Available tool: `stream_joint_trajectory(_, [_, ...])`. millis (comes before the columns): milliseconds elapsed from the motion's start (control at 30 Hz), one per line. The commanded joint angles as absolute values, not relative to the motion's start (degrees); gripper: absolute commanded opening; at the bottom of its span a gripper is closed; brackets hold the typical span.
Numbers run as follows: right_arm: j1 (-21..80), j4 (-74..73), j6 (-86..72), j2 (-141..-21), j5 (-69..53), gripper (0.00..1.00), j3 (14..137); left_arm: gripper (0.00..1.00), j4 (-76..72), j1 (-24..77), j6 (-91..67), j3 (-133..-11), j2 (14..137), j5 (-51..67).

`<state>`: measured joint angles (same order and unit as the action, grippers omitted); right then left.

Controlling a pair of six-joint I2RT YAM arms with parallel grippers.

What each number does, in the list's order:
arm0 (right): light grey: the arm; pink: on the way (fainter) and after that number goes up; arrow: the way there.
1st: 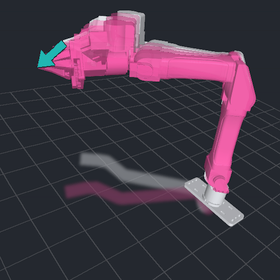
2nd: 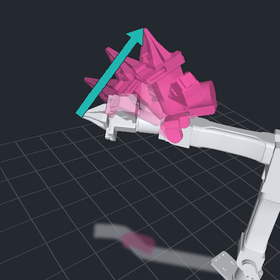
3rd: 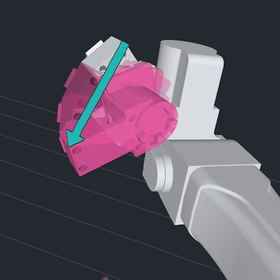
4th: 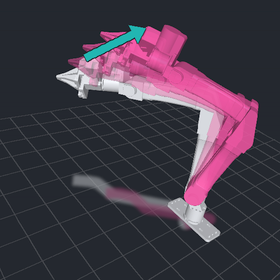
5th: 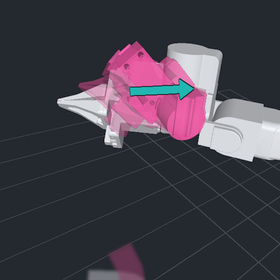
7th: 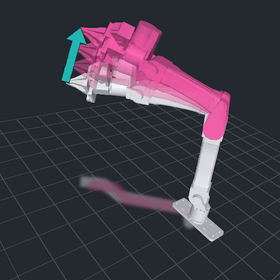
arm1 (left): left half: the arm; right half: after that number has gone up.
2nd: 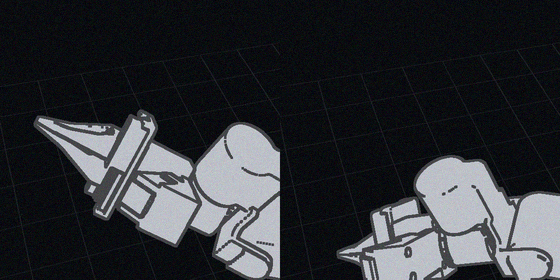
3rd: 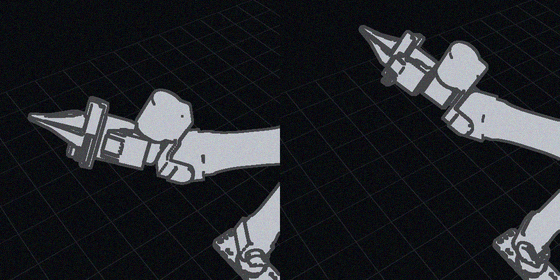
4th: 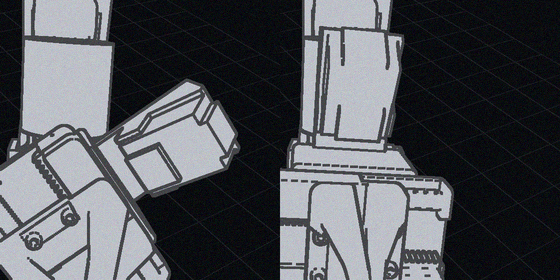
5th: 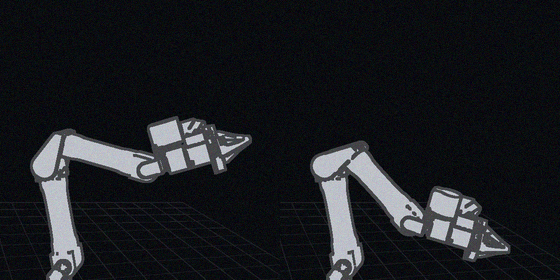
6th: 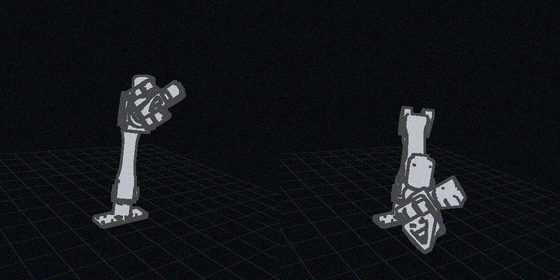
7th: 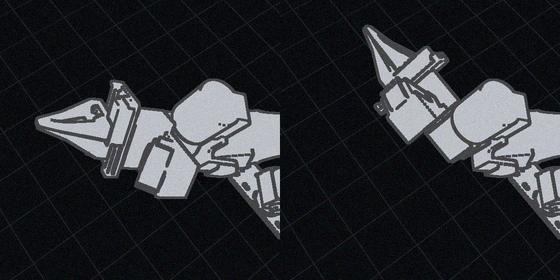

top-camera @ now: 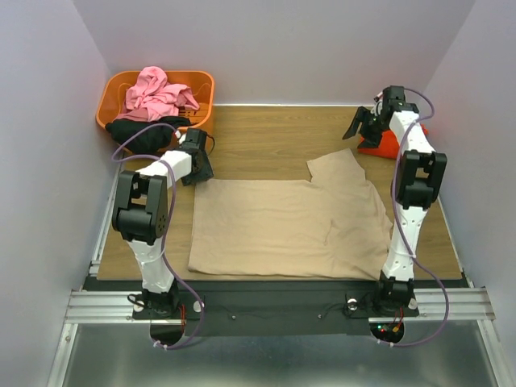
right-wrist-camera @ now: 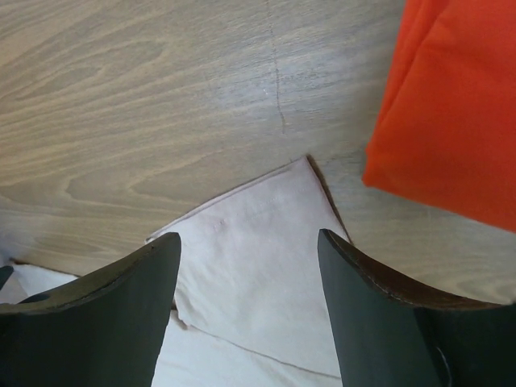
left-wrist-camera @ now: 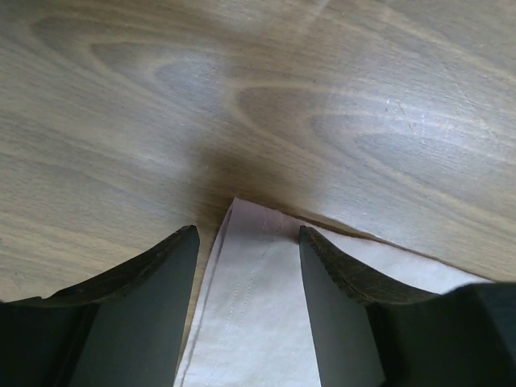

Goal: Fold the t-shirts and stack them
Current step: Fold the tshirt

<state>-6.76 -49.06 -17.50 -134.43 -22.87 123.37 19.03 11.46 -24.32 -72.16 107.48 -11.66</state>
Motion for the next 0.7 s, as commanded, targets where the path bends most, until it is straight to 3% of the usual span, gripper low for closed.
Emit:
stream_joint_trajectory(0, [-5.8,-47.8,-16.0,-136.7,-21.9,0.74,126.9,0.64,19.0,11.2,-25.3,-72.3,103.9,-12.5])
stream_joint_trajectory(400, [-3.2,-47.4,-12.5,-141.3,-13.4,0.72,128.5,0.70,20.5,11.2,-25.1,-69.3,96.7,-12.9])
stream_joint_trajectory(533, [-2.1,-47.3,-11.5,-140.8,-11.8,0.66,126.0,0.70,20.6,11.2,-25.5,-67.6,95.0,-12.7])
stream_joint_trajectory(667, [-0.4,-47.0,-10.5,-141.0,-9.8,0.52,124.2,0.70,20.6,11.2,-25.7,-66.2,94.1,-12.8])
